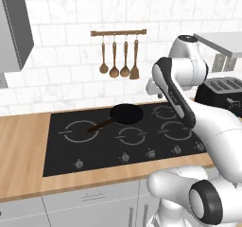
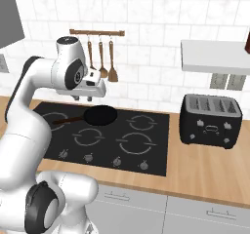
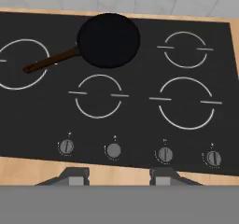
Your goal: Turn off the rear center burner of the stove.
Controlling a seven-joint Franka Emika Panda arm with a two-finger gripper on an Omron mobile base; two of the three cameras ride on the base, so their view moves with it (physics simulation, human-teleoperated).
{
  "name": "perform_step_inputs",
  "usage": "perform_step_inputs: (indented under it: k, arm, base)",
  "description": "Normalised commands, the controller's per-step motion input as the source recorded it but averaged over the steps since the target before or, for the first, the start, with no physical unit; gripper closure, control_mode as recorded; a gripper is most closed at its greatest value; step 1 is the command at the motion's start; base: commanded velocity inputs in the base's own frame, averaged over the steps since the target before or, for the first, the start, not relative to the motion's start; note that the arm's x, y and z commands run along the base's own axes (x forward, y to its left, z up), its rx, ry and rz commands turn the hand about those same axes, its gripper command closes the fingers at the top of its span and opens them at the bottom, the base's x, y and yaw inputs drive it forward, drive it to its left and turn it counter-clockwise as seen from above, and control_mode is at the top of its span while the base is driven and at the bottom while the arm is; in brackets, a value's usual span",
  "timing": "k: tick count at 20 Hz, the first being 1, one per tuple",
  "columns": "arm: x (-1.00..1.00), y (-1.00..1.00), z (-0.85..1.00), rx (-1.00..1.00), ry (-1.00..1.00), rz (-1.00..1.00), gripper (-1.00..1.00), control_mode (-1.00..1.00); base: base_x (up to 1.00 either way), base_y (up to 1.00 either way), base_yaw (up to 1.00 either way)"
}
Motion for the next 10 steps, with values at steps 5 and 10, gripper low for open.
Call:
perform_step_inputs:
  k: [5,10]
  arm:
    - [-0.35,0.01,-0.05,0.0,-0.01,0.01,-1.0,-1.0]
    - [-0.51,0.0,-0.37,-0.06,-0.01,0.22,-1.0,-1.0]
  base:
    - [0.0,0.0,0.0]
    - [0.0,0.0,0.0]
